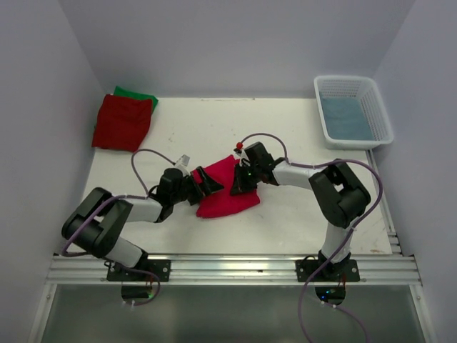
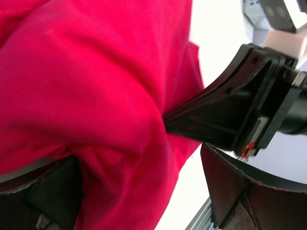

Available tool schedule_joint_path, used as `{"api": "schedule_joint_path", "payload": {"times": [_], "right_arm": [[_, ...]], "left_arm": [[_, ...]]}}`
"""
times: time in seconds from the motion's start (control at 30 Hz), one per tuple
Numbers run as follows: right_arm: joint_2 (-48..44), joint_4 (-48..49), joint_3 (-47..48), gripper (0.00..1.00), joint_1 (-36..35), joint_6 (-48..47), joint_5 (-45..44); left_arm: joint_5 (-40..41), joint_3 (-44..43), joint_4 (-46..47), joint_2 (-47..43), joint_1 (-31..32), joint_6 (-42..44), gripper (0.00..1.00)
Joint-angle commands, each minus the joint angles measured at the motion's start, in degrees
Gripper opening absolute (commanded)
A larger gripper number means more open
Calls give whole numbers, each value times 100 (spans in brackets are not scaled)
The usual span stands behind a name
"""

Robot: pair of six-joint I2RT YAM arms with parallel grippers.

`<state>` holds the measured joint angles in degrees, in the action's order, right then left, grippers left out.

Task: Fold and stack the t-shirts
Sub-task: Put the neatly folded tshirt into the corner of the board with the left arm

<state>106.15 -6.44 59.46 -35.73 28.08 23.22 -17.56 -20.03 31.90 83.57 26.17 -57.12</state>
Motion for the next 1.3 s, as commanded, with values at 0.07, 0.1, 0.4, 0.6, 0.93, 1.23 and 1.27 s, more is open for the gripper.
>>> {"api": "schedule_joint_path", "payload": {"times": [0.07,0.1,0.4,0.6,0.93,1.23,1.27], "right_arm": [[-103,29,-145,0,-49,-56,-169],[-121,20,-145,0,-40,-65,-169],[-428,-68,-181,0,-40,-135,-160],[-779,-156,-172,0,-48,-223,-99],[-2938,-1349,56,60,-40,-786,-607],[-3970,-2379,57,63,-22,-1164,-1302],[-4049,-2406,-74,63,-14,-1173,-1338]], "left_arm": [[403,-175,-220,1125,362,-115,100],[394,-220,-167,1327,380,-115,98],[95,-423,527,1847,380,-71,0],[157,-291,607,1190,380,113,0],[1123,-1318,-1721,-1307,257,975,0],[1045,-2424,-2215,-1423,-1315,1414,0],[1001,-2540,-2136,-1301,-1612,1449,0]]}}
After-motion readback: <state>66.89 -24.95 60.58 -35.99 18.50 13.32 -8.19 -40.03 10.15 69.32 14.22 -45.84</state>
